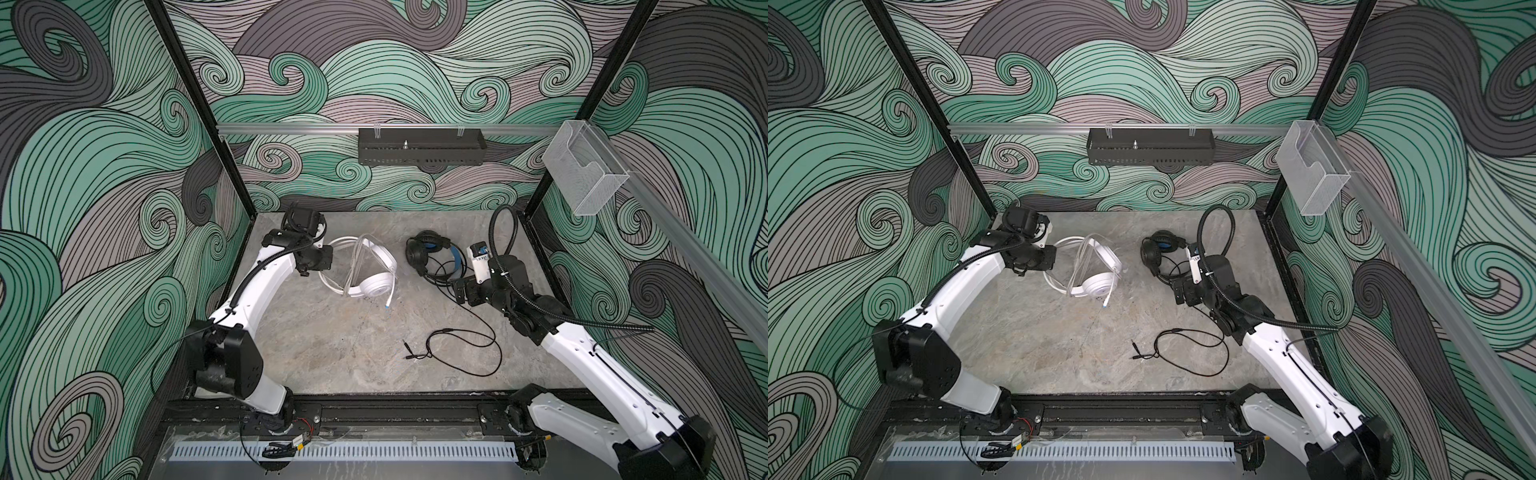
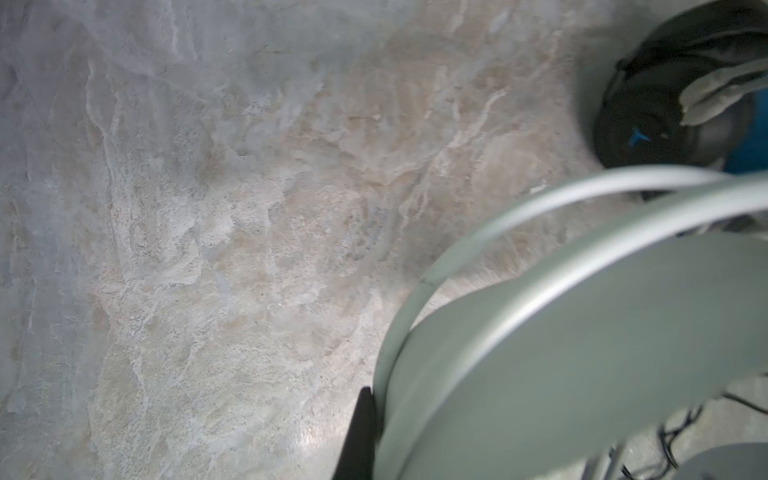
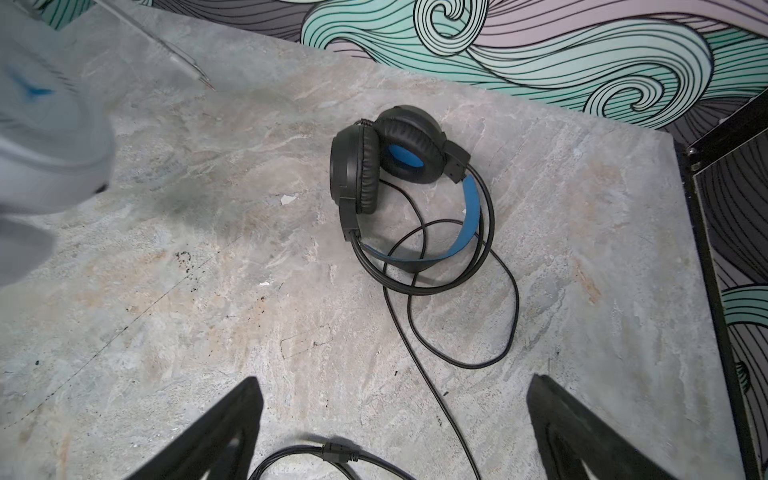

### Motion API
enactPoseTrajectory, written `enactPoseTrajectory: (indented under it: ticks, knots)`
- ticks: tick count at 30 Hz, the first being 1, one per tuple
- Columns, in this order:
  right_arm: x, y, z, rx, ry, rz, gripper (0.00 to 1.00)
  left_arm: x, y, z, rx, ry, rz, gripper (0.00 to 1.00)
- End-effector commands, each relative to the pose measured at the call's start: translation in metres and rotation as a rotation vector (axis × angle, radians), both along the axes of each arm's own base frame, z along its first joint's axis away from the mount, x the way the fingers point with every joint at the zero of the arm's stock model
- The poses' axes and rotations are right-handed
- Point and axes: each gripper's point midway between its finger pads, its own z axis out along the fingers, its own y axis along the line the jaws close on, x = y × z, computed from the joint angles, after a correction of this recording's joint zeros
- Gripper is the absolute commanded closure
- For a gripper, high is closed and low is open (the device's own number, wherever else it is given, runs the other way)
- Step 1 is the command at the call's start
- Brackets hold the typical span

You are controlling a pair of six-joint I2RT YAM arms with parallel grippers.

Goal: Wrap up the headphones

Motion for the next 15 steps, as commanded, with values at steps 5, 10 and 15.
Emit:
enactPoseTrajectory:
  ticks: [5, 10, 15]
  knots:
    - [-0.013, -0.009, 0.021, -0.049, -0.009, -0.002, 0.00, 0.080, 0.057, -0.017, -0.065, -0.027, 0.177, 1.00]
    - [-0.011, -0.005, 0.024, -0.041, -0.006, 0.005, 0.00, 0.104, 0.094, -0.046, -0.006, 0.066, 0.252, 1.00]
    - [-0.010, 0.003, 0.028, -0.051, -0.009, 0.033, 0.00, 0.121, 0.125, -0.065, -0.001, 0.072, 0.316, 1.00]
